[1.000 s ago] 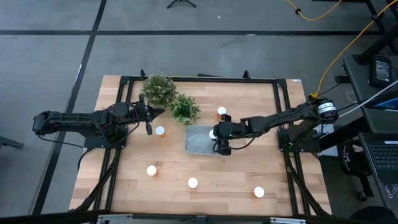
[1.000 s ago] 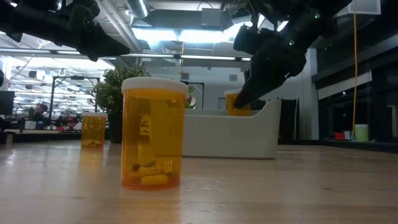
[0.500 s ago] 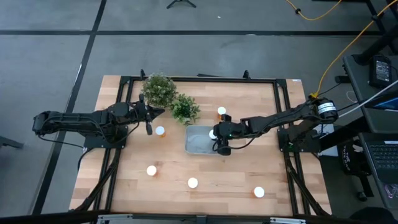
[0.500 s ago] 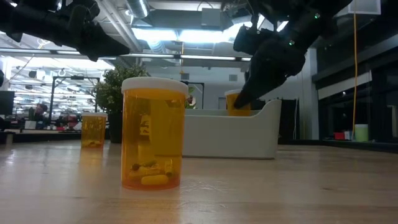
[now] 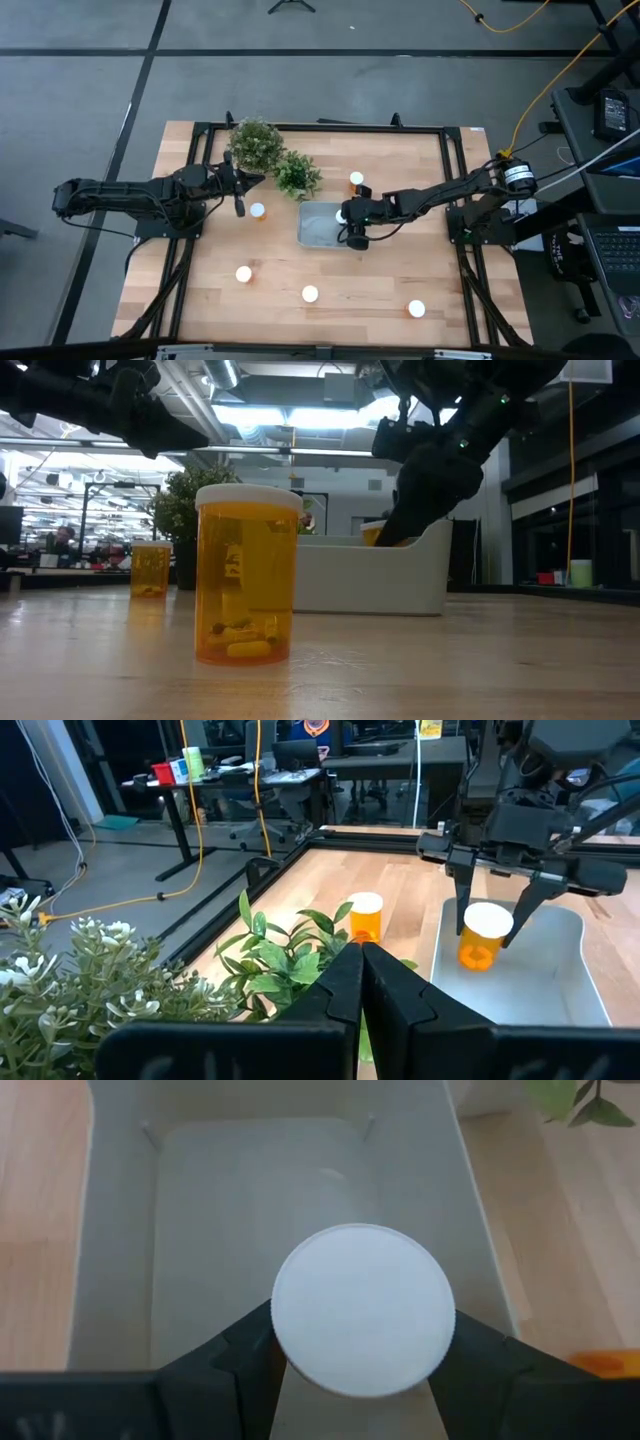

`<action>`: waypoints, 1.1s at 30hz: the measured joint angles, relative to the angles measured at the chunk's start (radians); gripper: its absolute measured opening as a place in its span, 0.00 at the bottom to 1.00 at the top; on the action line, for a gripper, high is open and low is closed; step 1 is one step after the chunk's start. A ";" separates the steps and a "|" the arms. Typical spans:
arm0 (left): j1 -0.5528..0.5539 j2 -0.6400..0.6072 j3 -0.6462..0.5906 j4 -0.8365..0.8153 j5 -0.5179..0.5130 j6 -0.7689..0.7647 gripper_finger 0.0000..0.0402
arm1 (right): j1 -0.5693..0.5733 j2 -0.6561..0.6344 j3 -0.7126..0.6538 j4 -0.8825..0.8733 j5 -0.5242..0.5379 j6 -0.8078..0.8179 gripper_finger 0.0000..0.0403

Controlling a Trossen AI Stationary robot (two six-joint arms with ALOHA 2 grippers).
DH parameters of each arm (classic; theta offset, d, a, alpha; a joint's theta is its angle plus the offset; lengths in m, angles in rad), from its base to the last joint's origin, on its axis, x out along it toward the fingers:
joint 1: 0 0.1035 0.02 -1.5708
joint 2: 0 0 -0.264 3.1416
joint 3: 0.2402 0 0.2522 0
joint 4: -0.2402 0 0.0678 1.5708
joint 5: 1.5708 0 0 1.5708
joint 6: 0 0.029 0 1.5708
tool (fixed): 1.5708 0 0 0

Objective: Pick and place pill bottles into a basket
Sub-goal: Put the orange pill bottle into the grey bin

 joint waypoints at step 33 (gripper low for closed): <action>0.000 0.000 0.000 0.000 0.003 -0.016 0.01 | 0.000 0.000 -0.014 0.029 0.019 -0.022 0.51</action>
